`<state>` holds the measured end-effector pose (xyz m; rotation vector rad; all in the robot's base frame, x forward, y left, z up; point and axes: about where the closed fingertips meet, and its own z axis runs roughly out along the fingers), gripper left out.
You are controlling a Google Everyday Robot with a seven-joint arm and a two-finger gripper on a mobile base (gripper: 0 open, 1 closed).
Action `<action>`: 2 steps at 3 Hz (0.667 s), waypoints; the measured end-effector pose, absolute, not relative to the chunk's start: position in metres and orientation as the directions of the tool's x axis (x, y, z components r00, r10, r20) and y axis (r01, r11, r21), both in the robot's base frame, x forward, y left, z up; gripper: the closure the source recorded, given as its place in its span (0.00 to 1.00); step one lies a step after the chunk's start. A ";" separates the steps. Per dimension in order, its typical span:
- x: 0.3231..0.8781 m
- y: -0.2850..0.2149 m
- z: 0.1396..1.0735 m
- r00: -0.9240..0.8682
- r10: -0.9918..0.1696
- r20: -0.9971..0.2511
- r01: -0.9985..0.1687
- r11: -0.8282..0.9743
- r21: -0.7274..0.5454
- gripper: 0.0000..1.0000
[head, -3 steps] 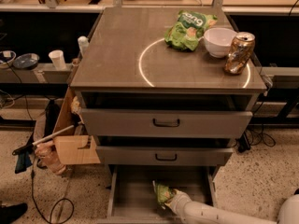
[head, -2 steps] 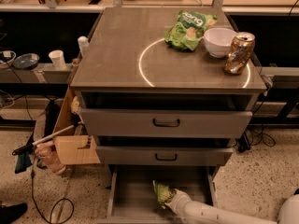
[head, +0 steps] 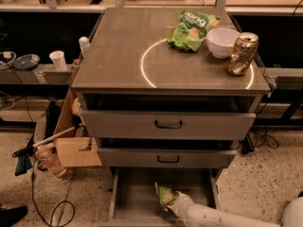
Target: Place green jalapeno chip bag into bottom drawer
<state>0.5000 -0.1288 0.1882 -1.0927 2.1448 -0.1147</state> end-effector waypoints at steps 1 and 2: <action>0.500 -0.129 0.188 -0.385 -0.736 -0.557 -0.672 0.637 -0.377 0.30; 0.500 -0.129 0.188 -0.385 -0.736 -0.557 -0.672 0.637 -0.377 0.00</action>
Offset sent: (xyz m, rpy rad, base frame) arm 0.0000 0.0000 0.0000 0.0000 0.0000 0.0000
